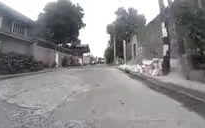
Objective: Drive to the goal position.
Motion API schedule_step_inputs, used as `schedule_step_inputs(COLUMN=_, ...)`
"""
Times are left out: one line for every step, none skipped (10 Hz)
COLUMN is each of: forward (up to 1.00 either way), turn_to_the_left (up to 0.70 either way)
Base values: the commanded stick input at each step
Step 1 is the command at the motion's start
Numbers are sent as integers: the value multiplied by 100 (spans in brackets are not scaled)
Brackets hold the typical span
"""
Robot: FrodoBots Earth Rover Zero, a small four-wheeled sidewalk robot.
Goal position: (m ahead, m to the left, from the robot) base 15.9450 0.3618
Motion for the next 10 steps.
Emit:
schedule_step_inputs(forward=85, turn_to_the_left=-22)
schedule_step_inputs(forward=85, turn_to_the_left=-34)
schedule_step_inputs(forward=85, turn_to_the_left=-34)
schedule_step_inputs(forward=85, turn_to_the_left=-34)
schedule_step_inputs(forward=85, turn_to_the_left=-34)
schedule_step_inputs(forward=85, turn_to_the_left=-20)
schedule_step_inputs(forward=85, turn_to_the_left=0)
schedule_step_inputs(forward=85, turn_to_the_left=0)
schedule_step_inputs(forward=85, turn_to_the_left=0)
schedule_step_inputs(forward=85, turn_to_the_left=0)
